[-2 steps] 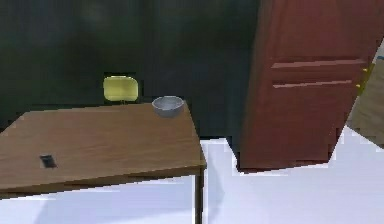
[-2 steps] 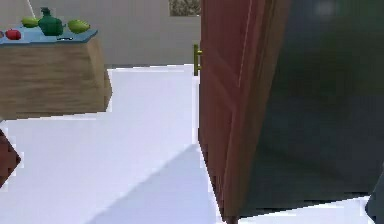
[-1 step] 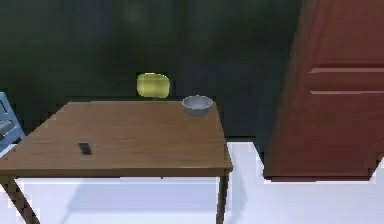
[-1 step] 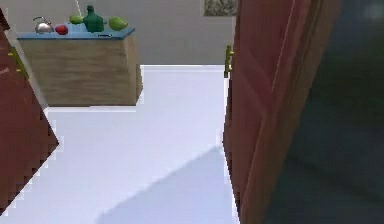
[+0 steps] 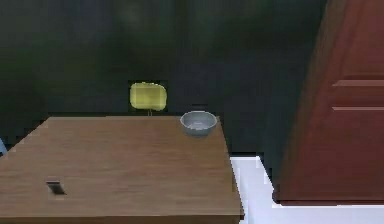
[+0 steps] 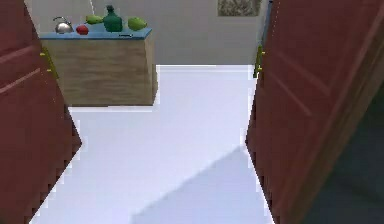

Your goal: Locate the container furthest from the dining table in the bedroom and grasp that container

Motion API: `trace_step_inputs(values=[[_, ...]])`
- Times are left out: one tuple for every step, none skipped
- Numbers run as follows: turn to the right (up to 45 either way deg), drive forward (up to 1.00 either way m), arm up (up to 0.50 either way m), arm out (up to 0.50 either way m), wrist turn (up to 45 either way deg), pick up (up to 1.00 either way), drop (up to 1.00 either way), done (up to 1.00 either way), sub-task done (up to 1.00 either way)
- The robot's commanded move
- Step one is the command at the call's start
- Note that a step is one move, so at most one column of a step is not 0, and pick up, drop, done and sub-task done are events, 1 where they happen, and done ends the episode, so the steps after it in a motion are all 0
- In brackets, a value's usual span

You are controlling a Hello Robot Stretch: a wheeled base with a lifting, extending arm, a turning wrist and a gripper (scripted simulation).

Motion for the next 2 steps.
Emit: trace_step_inputs(values=[[-45.0, 0.0, 0.0, 0.0, 0.0, 0.0, 0.0, 0.0, 0.0], [-45.0, 0.0, 0.0, 0.0, 0.0, 0.0, 0.0, 0.0, 0.0]])
